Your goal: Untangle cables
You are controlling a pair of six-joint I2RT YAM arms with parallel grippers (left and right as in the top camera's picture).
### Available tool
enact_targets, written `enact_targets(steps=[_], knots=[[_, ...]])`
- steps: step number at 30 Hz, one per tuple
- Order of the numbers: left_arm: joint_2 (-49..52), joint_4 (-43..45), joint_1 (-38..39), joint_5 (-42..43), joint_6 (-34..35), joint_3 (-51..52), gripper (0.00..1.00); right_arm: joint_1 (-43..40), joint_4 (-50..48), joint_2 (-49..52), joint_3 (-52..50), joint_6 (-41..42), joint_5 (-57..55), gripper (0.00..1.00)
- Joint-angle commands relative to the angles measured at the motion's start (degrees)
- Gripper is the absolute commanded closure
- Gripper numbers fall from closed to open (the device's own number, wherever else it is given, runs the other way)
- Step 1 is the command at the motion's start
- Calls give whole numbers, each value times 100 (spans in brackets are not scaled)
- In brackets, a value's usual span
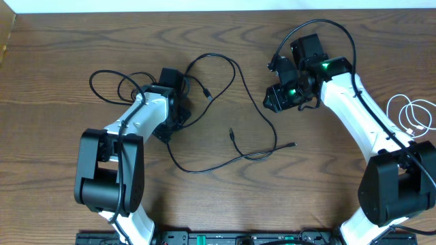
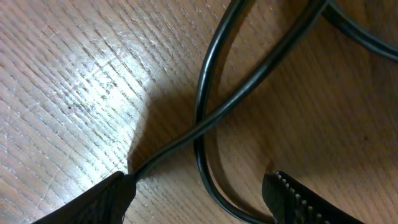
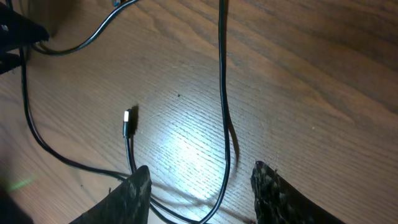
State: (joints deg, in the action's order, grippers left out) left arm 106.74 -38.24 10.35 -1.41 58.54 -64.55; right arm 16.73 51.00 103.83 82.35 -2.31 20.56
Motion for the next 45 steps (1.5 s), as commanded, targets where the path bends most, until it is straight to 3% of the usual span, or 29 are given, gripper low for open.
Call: enact_targets(steps=[1, 12, 21, 35, 39, 45], knots=[[44, 105, 13, 133, 28, 57, 31, 61, 2, 37, 35, 11, -9, 52], [44, 280, 20, 614, 31, 59, 33, 61, 2, 37, 35, 11, -9, 52], [66, 282, 332, -197, 68, 59, 34, 61, 22, 37, 35, 11, -9, 52], [66, 278, 350, -221, 46, 59, 68, 61, 28, 37, 35, 7, -92, 46], [63, 256, 350, -208, -223, 57, 92, 61, 83, 37, 35, 9, -225, 44], [-216, 236, 350, -160, -811, -151, 93, 61, 90, 37, 35, 9, -223, 44]])
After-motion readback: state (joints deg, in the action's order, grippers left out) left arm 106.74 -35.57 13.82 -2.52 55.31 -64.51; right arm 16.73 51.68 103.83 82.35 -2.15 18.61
